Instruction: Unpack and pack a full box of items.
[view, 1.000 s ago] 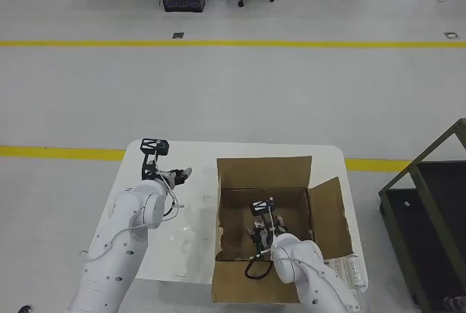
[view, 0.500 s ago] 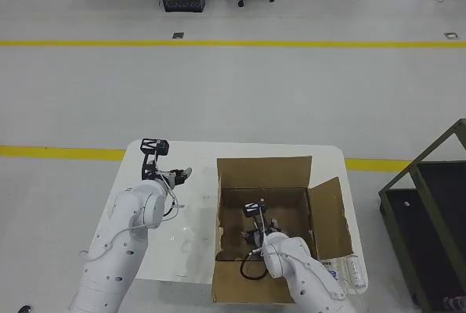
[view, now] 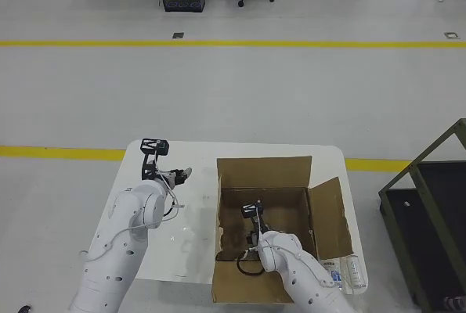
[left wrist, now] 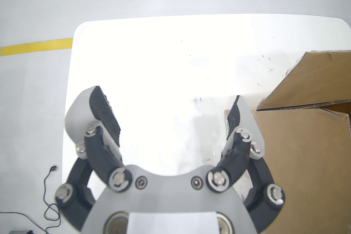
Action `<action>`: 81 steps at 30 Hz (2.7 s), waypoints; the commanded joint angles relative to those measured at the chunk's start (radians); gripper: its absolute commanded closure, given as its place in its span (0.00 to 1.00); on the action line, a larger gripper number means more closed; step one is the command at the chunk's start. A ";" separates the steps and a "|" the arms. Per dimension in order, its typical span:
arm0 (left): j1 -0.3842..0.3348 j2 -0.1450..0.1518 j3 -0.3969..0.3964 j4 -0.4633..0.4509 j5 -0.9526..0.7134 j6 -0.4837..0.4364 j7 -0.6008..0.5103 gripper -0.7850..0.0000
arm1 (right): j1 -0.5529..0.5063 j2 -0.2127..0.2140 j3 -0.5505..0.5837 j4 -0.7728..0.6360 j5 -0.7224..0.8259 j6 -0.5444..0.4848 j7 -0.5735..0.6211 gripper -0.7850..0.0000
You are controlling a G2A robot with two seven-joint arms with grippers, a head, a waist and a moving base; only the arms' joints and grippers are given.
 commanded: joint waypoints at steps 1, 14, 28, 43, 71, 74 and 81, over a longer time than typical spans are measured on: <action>0.000 0.000 0.000 0.000 0.000 0.000 0.000 0.00 | 0.004 -0.002 0.000 0.010 0.002 0.002 0.000 0.51; 0.000 0.000 0.000 0.000 0.000 0.000 0.000 0.00 | 0.015 -0.013 0.003 0.061 0.012 0.001 -0.009 0.53; 0.000 0.000 0.000 0.000 0.000 0.000 0.000 0.00 | 0.054 -0.034 -0.015 0.149 0.033 -0.004 -0.023 0.60; 0.000 0.000 0.000 0.000 0.000 0.000 0.000 0.00 | 0.064 -0.042 -0.003 0.135 0.037 -0.013 -0.032 1.00; 0.000 0.000 0.000 0.000 0.000 0.000 0.000 0.00 | -0.370 0.061 0.382 -0.607 0.045 -0.285 -0.325 1.00; 0.000 0.000 0.000 0.000 0.000 0.000 0.000 0.00 | -0.382 0.062 0.389 -0.608 0.064 -0.288 -0.338 1.00; 0.000 0.000 0.000 0.000 0.000 0.000 0.000 0.00 | -0.382 0.062 0.389 -0.608 0.064 -0.288 -0.338 1.00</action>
